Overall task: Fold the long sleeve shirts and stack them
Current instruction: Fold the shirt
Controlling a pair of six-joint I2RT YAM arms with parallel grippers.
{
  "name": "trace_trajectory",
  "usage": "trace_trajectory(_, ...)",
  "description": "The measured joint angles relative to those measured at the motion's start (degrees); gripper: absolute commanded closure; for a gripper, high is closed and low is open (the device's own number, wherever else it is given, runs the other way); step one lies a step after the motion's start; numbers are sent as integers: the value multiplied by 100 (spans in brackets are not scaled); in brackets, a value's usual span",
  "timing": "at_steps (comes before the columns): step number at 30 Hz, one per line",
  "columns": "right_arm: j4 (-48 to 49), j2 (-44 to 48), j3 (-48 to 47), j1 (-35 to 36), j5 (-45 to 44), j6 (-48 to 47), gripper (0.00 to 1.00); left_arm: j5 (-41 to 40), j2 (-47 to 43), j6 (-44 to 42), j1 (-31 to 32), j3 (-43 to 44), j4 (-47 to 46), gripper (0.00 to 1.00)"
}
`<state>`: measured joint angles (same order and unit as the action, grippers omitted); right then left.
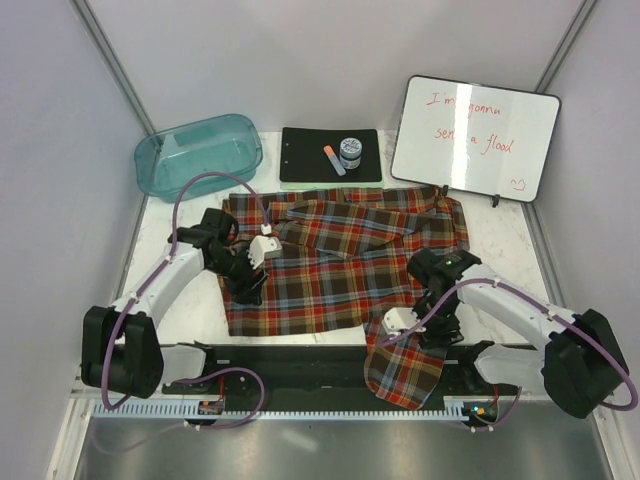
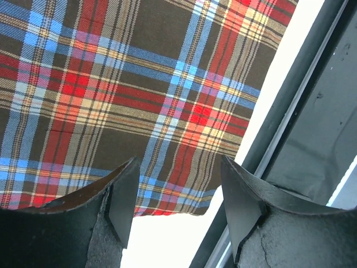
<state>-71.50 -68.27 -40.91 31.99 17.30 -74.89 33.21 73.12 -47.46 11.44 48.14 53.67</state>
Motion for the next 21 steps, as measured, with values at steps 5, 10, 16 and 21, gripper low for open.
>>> trace_trajectory(5,286,-278,-4,627,-17,103,41,-81,0,-168,96,-175,-179,39)
trace_trajectory(10,588,-739,-4,651,-164,127,44,-472,-219,-743,391,-802,-284,46)
trace_trajectory(16,682,-776,-4,651,-240,168,45,-887,-796,-1655,664,-1526,-225,48)
trace_trajectory(21,837,-780,31,654,-299,229,45,-1069,-841,-2017,693,-1742,-214,46)
